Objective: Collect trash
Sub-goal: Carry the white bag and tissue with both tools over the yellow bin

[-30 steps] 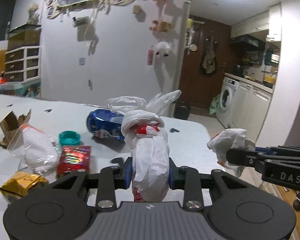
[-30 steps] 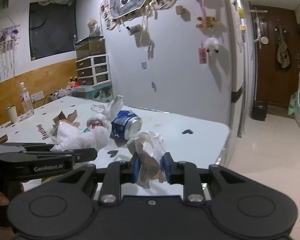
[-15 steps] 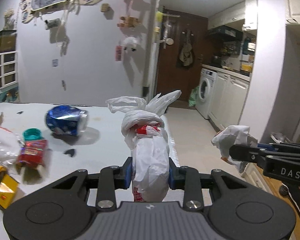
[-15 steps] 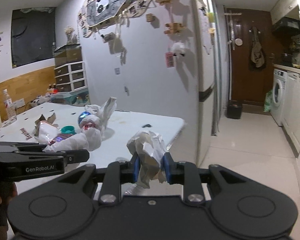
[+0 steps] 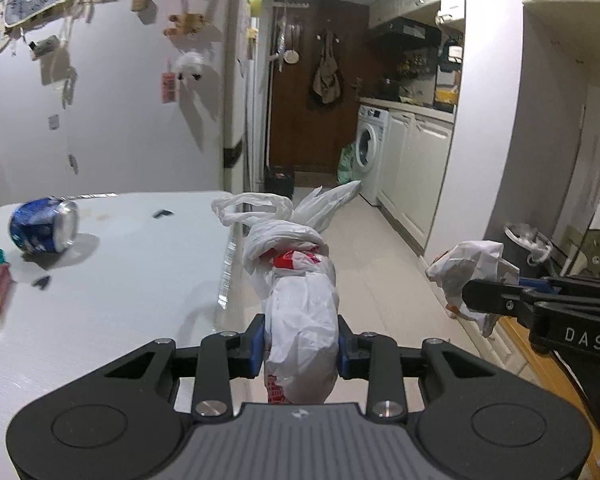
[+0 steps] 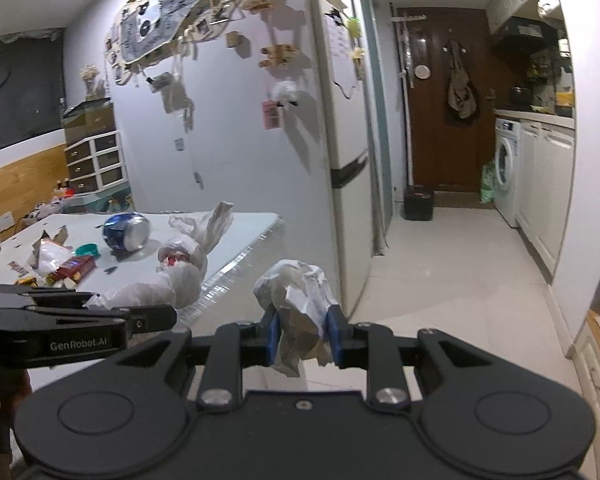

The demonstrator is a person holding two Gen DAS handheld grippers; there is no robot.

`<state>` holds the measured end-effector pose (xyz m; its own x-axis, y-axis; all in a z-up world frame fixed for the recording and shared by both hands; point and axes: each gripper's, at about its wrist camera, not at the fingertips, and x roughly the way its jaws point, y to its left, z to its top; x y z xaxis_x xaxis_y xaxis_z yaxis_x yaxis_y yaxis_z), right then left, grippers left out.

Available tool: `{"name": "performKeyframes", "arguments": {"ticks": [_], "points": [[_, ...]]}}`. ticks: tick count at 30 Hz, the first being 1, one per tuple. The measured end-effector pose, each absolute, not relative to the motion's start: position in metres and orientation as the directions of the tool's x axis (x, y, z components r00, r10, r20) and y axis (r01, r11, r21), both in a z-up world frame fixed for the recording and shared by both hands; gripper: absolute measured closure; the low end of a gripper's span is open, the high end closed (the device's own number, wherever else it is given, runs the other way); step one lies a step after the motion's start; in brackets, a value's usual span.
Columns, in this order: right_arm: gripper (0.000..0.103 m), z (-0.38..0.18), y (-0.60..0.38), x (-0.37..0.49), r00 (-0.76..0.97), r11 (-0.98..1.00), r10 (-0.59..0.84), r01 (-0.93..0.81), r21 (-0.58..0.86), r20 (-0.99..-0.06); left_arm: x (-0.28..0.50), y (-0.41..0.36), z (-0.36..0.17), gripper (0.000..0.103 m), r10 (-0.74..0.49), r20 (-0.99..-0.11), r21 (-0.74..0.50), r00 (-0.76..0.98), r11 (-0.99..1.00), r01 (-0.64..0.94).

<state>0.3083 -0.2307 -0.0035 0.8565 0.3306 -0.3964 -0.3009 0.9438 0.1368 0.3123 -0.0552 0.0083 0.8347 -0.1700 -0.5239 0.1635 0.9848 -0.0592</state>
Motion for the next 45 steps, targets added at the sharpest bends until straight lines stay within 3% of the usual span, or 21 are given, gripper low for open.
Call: {"name": "performKeyframes", "arguments": {"ticks": [10, 20, 28, 45], "points": [[0.077, -0.032, -0.277, 0.299, 0.851, 0.963, 0.267, -0.223, 0.149, -0.452, 0.314, -0.111, -0.015, 0.068, -0.214, -0.563, -0.057, 0.798, 0.974, 0.221], [0.077, -0.090, -0.331, 0.313, 0.776, 0.968, 0.239, -0.145, 0.204, -0.584, 0.336, -0.159, -0.102, 0.068, -0.210, -0.708, -0.065, 0.674, 0.970, 0.234], [0.077, -0.143, -0.345, 0.345, 0.680, 0.976, 0.216, -0.127, 0.177, -0.701, 0.357, -0.178, -0.153, 0.068, -0.197, -0.762, -0.063, 0.617, 0.971, 0.231], [0.077, -0.275, -0.353, 0.422, 0.447, 0.955, 0.240, 0.051, 0.292, -0.862, 0.414, -0.175, -0.296, 0.068, -0.160, -0.905, -0.104, 0.394, 0.982, 0.160]]}}
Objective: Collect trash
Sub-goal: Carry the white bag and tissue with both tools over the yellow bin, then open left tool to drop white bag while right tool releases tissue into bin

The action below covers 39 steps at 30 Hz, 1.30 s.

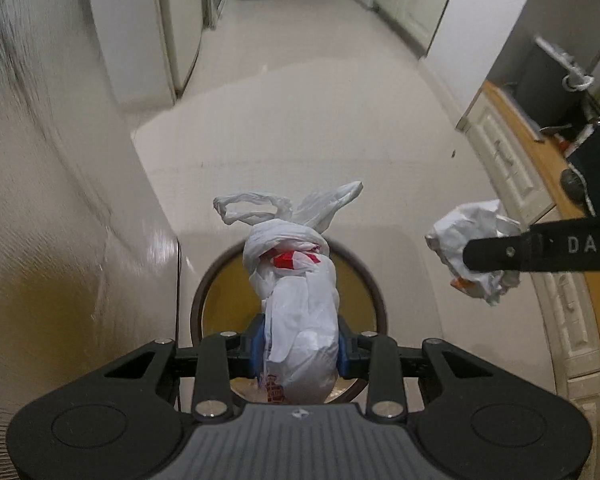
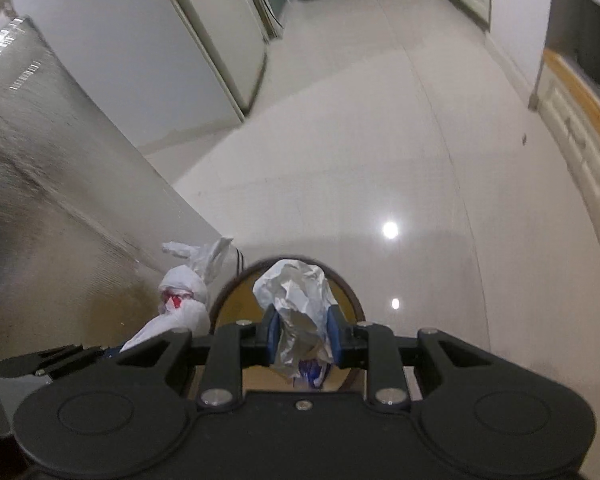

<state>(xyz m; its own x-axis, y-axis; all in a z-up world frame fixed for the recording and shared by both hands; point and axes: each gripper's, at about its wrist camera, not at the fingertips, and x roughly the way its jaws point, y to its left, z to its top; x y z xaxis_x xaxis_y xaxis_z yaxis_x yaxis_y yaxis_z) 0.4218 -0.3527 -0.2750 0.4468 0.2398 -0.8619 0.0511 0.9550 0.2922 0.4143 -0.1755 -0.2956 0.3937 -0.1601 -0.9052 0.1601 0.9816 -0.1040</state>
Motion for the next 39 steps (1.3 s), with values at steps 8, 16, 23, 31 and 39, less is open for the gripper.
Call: {"name": "performKeyframes", "arguments": {"ticks": [8, 16, 23, 31, 39], "points": [[0.077, -0.337, -0.322, 0.433, 0.301, 0.963, 0.252, 0.015, 0.269, -0.919, 0.432, -0.161, -0.361, 0.068, -0.149, -0.943, -0.121, 0.299, 0.987, 0.110], [0.077, -0.389, -0.292, 0.438, 0.191, 0.965, 0.263, -0.031, 0.262, -0.946, 0.431, -0.153, -0.419, 0.068, -0.152, -0.969, -0.136, 0.196, 0.987, 0.090], [0.077, -0.422, -0.278, 0.453, 0.152, 0.972, 0.232, -0.052, 0.227, -0.961, 0.440, -0.150, -0.442, 0.068, -0.150, -0.976, -0.137, 0.160, 0.987, 0.090], [0.077, -0.443, -0.277, 0.464, 0.155, 0.978, 0.204, -0.068, 0.196, -0.967, 0.455, -0.155, -0.449, 0.068, -0.150, -0.976, -0.129, 0.156, 0.983, 0.133], [0.076, -0.450, -0.279, 0.469, 0.158, 0.979, 0.202, -0.070, 0.194, -0.967, 0.469, -0.163, -0.450, 0.066, -0.115, -0.977, -0.071, 0.181, 0.970, 0.231]]}}
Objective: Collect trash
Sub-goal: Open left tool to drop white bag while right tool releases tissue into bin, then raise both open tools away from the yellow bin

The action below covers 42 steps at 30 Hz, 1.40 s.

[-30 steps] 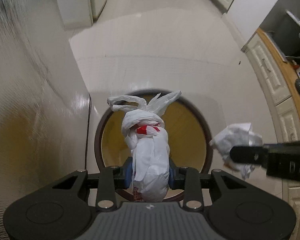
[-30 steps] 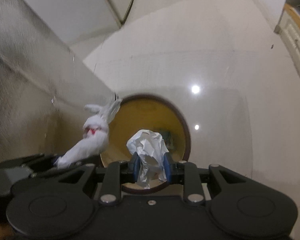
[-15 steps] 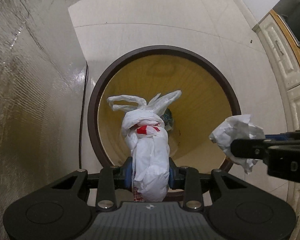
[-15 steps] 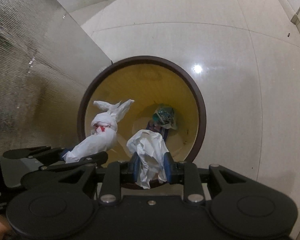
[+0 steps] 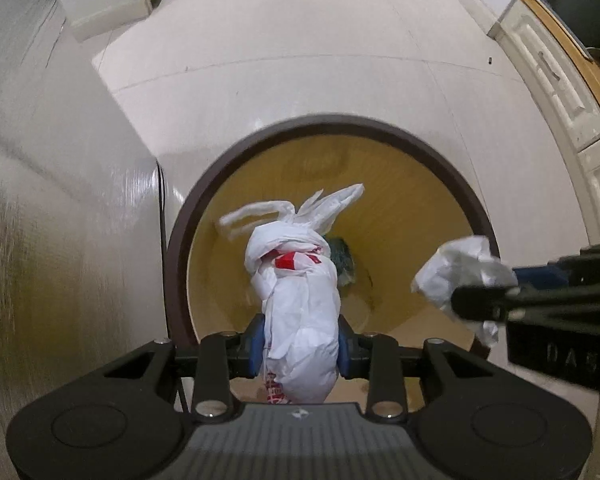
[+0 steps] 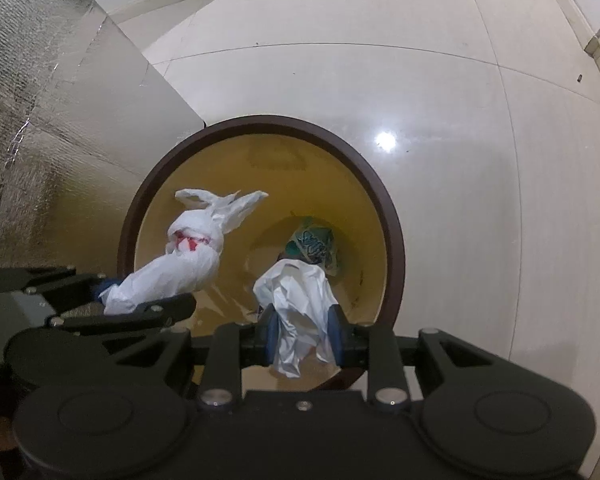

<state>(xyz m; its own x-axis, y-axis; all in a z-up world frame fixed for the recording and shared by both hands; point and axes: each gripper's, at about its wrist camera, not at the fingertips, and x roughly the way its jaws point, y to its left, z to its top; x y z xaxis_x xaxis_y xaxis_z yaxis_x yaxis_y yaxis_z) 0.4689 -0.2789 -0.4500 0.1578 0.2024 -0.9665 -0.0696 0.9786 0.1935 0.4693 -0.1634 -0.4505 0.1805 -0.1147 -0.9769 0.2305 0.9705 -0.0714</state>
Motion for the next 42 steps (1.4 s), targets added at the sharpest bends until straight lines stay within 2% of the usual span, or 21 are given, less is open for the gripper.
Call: {"name": "performKeyframes", "arguments": {"ticks": [1, 4, 5, 18, 22, 30, 38, 41, 42], "points": [[0.076, -0.450, -0.280, 0.470, 0.158, 0.978, 0.206, -0.073, 0.197, -0.966, 0.469, -0.164, -0.450, 0.064, -0.111, -0.977, -0.065, 0.182, 0.968, 0.240], [0.075, -0.445, -0.285, 0.467, 0.159, 0.975, 0.220, -0.081, 0.209, -0.962, 0.470, -0.166, -0.451, 0.049, -0.080, -0.980, -0.030, 0.182, 0.964, 0.264], [0.074, -0.445, -0.285, 0.468, 0.159, 0.974, 0.223, -0.081, 0.212, -0.962, 0.470, -0.166, -0.451, 0.047, -0.069, -0.981, -0.017, 0.184, 0.963, 0.270], [0.058, -0.446, -0.289, 0.466, 0.109, 0.971, 0.217, -0.128, 0.203, -0.970, 0.465, -0.151, -0.453, 0.046, -0.027, -0.989, 0.014, 0.147, 0.962, 0.272], [0.054, -0.445, -0.289, 0.464, 0.101, 0.970, 0.213, -0.145, 0.197, -0.972, 0.457, -0.146, -0.453, 0.041, -0.031, -0.990, 0.006, 0.138, 0.966, 0.260], [0.043, -0.444, -0.284, 0.462, 0.088, 0.964, 0.164, -0.224, 0.141, -0.983, 0.451, -0.143, -0.449, 0.037, -0.033, -0.992, -0.004, 0.119, 0.972, 0.235], [0.025, -0.436, -0.284, 0.456, 0.106, 0.961, 0.184, -0.230, 0.156, -0.977, 0.448, -0.135, -0.440, 0.023, -0.029, -0.993, -0.003, 0.113, 0.975, 0.221], [0.015, -0.433, -0.286, 0.455, 0.128, 0.962, 0.185, -0.226, 0.153, -0.974, 0.444, -0.132, -0.436, 0.012, -0.029, -0.994, -0.005, 0.110, 0.976, 0.216], [0.005, -0.432, -0.286, 0.455, 0.140, 0.964, 0.184, -0.220, 0.150, -0.973, 0.443, -0.131, -0.434, 0.010, -0.030, -0.994, -0.006, 0.109, 0.977, 0.214]]}}
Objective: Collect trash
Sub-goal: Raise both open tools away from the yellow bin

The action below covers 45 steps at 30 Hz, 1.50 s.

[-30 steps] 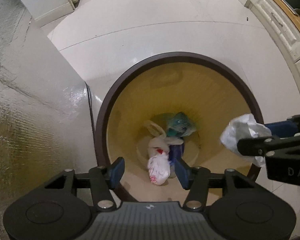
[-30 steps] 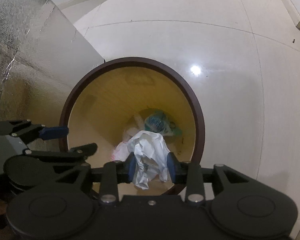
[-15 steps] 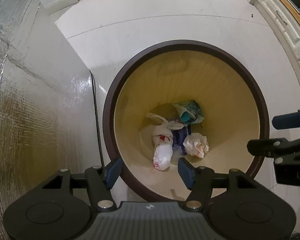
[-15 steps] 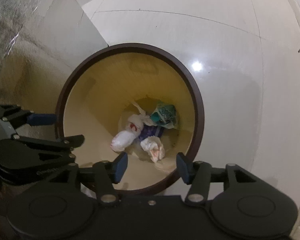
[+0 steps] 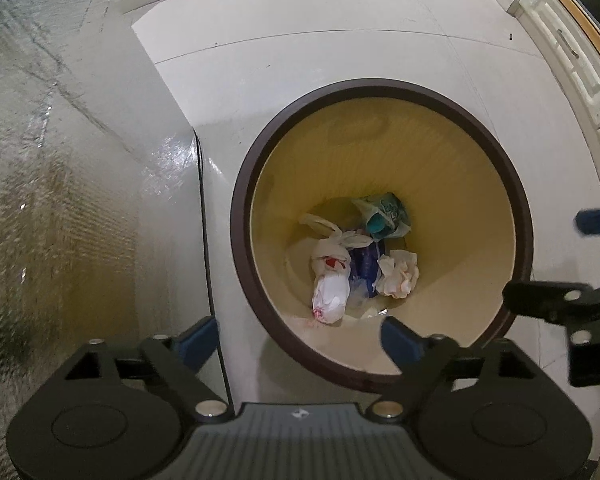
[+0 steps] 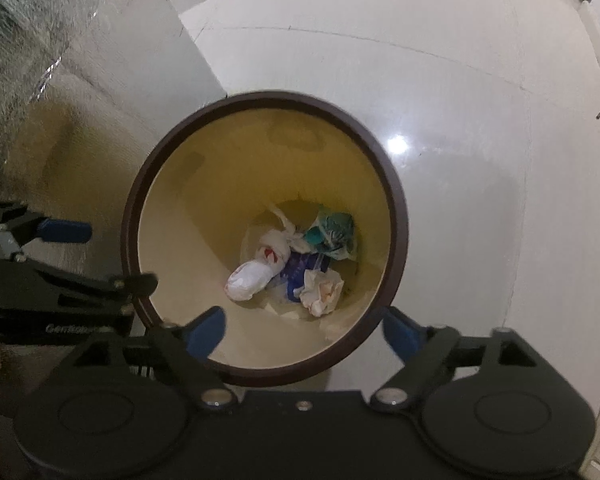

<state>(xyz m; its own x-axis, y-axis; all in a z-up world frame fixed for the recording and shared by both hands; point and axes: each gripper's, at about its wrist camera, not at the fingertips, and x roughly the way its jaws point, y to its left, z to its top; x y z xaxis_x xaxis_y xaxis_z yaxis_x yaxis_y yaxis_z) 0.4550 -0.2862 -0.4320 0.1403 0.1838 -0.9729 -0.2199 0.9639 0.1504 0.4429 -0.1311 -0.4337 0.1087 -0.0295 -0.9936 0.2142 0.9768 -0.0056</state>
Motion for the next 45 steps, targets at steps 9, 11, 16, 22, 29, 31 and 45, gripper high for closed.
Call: {"name": "performKeyframes", "arguments": {"ticks": [9, 11, 16, 22, 29, 31, 45], "points": [[0.000, -0.408, -0.295, 0.447, 0.201, 0.975, 0.152, -0.191, 0.113, -0.968, 0.436, -0.123, -0.409, 0.000, -0.028, -0.992, -0.004, 0.126, 0.982, 0.187], [0.000, -0.402, -0.298, 0.443, 0.204, 0.976, 0.148, -0.191, 0.109, -0.968, 0.434, -0.122, -0.401, 0.000, -0.023, -0.991, 0.002, 0.134, 0.983, 0.185], [0.000, -0.381, -0.303, 0.432, 0.221, 0.976, 0.148, -0.192, 0.106, -0.964, 0.430, -0.119, -0.380, 0.000, -0.015, -0.986, 0.014, 0.169, 0.986, 0.167], [0.000, -0.354, -0.314, 0.417, 0.250, 0.978, 0.151, -0.178, 0.108, -0.956, 0.420, -0.114, -0.347, 0.000, -0.011, -0.976, 0.022, 0.215, 0.988, 0.151], [0.000, -0.320, -0.329, 0.393, 0.312, 0.984, 0.156, -0.135, 0.119, -0.937, 0.401, -0.113, -0.315, 0.000, -0.013, -0.963, 0.028, 0.269, 0.989, 0.147], [0.000, -0.311, -0.330, 0.385, 0.331, 0.984, 0.160, -0.132, 0.123, -0.930, 0.395, -0.113, -0.304, 0.000, -0.013, -0.958, 0.030, 0.285, 0.989, 0.145], [0.000, -0.240, -0.356, 0.330, 0.525, 0.984, 0.173, -0.065, 0.164, -0.833, 0.349, -0.114, -0.213, 0.000, -0.070, -0.893, -0.034, 0.445, 0.995, 0.090]]}}
